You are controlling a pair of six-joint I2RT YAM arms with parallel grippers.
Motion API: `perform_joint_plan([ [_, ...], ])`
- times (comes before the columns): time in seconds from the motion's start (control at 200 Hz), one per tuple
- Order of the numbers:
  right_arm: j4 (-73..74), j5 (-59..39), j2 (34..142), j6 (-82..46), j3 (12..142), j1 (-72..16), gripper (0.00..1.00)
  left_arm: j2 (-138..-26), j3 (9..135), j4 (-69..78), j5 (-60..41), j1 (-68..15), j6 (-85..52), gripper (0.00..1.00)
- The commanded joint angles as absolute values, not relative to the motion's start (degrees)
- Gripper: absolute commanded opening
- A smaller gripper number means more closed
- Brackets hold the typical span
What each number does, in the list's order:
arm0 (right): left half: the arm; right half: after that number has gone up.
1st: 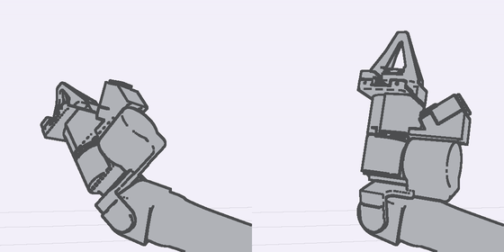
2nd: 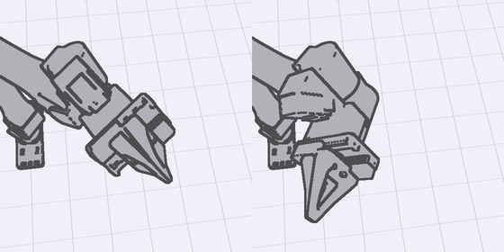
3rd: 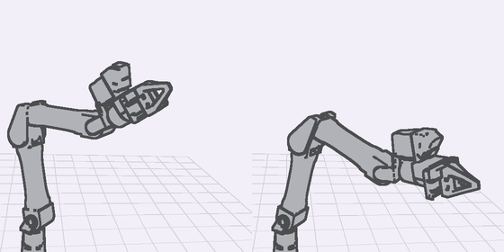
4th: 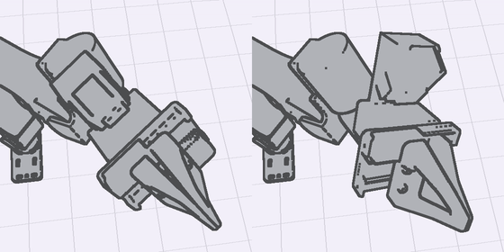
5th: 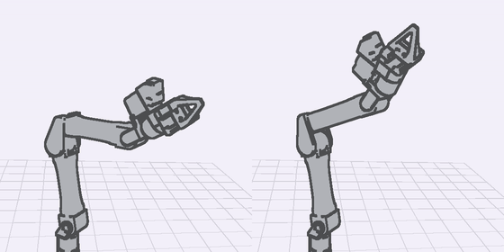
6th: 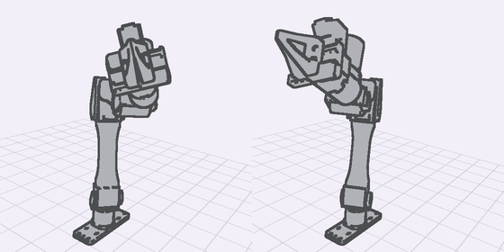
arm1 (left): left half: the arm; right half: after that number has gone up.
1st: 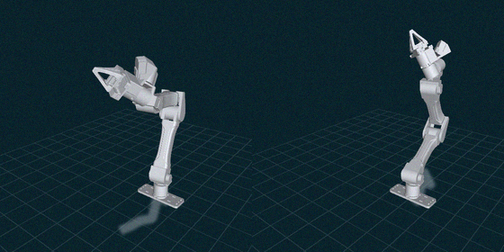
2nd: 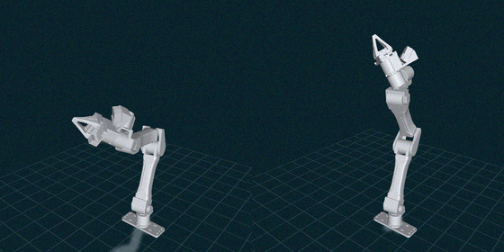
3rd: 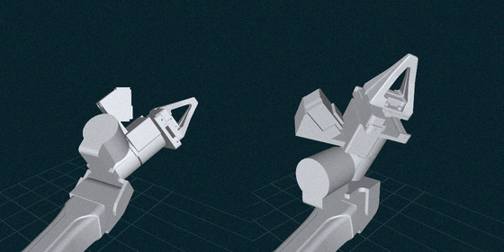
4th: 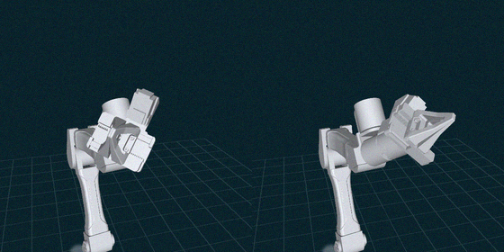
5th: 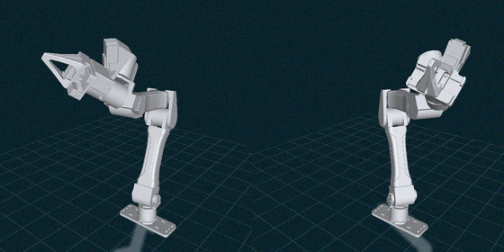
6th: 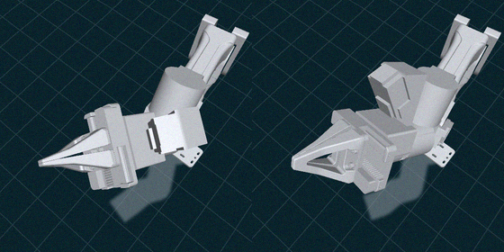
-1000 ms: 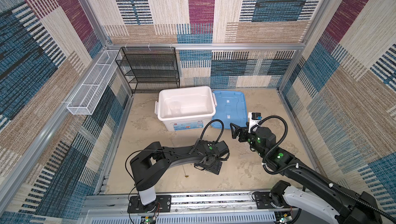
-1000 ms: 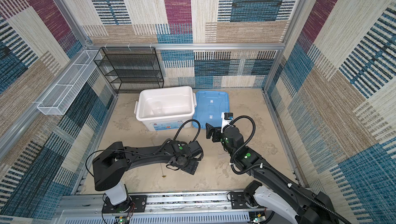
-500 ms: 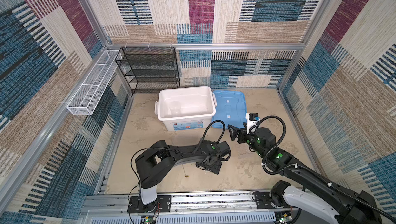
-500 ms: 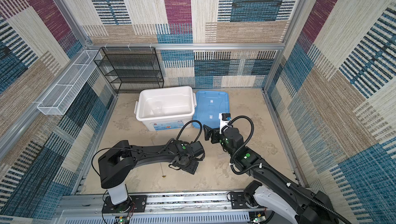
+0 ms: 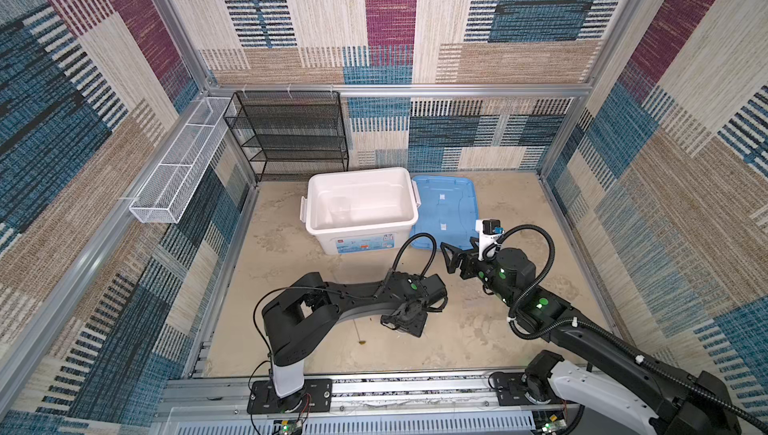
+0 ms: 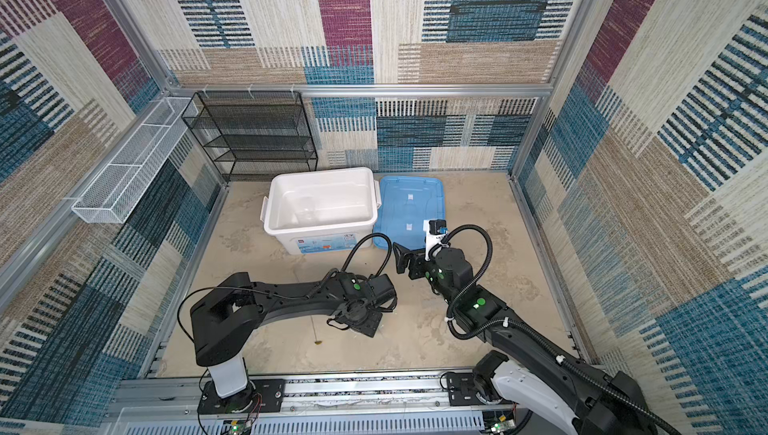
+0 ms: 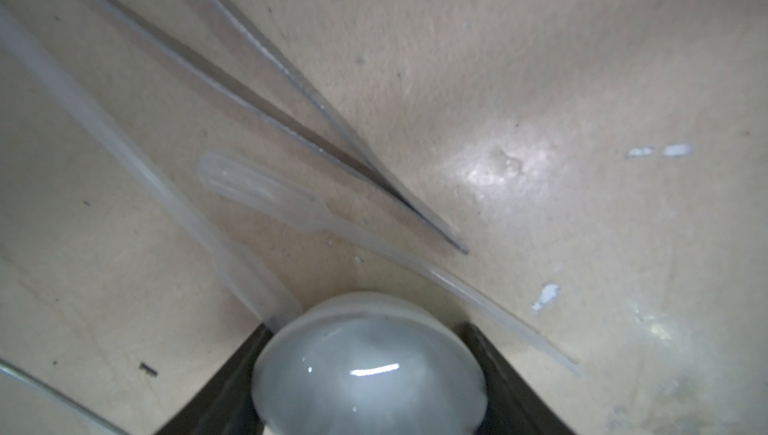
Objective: Organize the chemistry lab equipment
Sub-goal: 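Close the left gripper on the small white dish, then lift the white dish with the left gripper and carry it over the bin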
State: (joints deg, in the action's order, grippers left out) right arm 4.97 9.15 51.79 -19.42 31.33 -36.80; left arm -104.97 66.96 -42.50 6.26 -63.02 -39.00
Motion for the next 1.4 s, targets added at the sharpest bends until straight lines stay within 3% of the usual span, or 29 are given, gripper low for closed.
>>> perform_joint_plan([
  [0.0,7.47,8.03,52.40,-19.10,31.44,-36.91,0.99,-104.18,67.14,-43.94,7.95,-62.93,-39.29,0.70],
  [0.506,9.44,6.06,53.24,-19.12,31.98,-36.91,0.99,-99.47,66.29,-44.47,7.18,-61.64,-38.46,0.64],
  [0.761,14.76,1.01,52.68,-17.91,32.95,-36.82,0.99,-88.18,70.06,-48.72,5.60,-53.20,-33.97,0.62],
  [1.002,11.96,-5.27,59.14,-13.73,41.76,-36.74,0.99,-83.29,78.08,-53.13,3.97,-44.00,-28.89,0.58],
  [1.232,10.09,-14.40,68.93,-9.23,53.38,-36.73,0.99,-86.81,90.91,-56.17,4.38,-34.03,-24.51,0.57],
  [1.397,7.22,-14.90,77.55,-7.79,62.50,-36.65,1.00,-92.72,99.37,-56.35,3.78,-26.49,-22.78,0.56],
])
